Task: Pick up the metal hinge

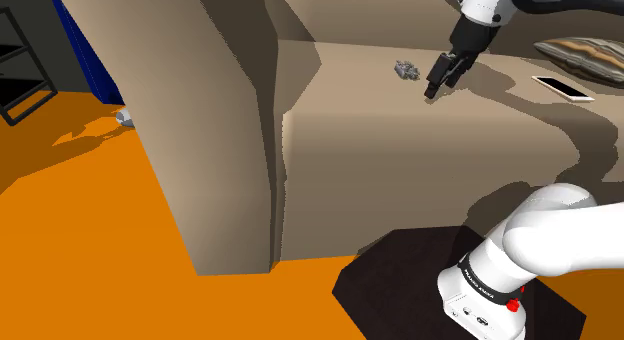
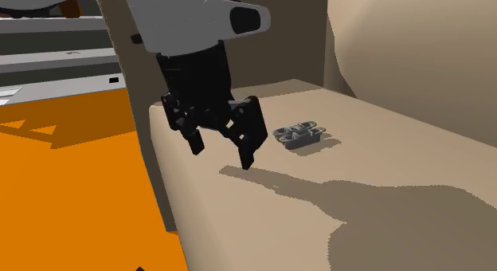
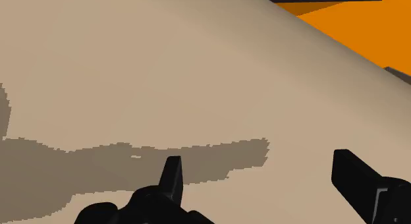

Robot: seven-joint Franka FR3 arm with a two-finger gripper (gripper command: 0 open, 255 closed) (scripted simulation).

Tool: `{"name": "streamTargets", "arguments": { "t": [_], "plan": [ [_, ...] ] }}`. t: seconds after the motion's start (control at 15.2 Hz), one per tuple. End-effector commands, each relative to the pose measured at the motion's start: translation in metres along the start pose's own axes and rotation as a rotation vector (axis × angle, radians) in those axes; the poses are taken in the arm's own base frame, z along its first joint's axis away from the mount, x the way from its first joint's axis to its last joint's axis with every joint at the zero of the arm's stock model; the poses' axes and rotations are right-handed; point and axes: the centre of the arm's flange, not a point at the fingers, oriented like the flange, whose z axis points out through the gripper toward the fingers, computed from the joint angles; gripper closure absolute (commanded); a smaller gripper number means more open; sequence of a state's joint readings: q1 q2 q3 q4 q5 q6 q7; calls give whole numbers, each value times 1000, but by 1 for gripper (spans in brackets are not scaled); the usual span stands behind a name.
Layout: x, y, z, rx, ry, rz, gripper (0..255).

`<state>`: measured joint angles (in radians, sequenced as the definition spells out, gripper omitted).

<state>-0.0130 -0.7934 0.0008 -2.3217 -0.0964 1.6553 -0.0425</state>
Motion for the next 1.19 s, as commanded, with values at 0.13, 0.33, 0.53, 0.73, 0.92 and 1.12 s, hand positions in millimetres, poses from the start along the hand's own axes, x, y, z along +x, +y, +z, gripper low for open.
{"name": "streamTargets", "arguments": {
  "t": [0.13,0.33,0.53,0.73,0.92,1.12],
  "plan": [
    [29,9,-2,7,-25,74,0],
    [71,27,-2,18,-63,186,0],
    [111,49,-2,28,-100,297,0],
    [148,75,1,39,-138,408,0],
    [173,97,4,47,-165,489,0],
    [171,95,20,47,-165,489,0]
  ]
}}
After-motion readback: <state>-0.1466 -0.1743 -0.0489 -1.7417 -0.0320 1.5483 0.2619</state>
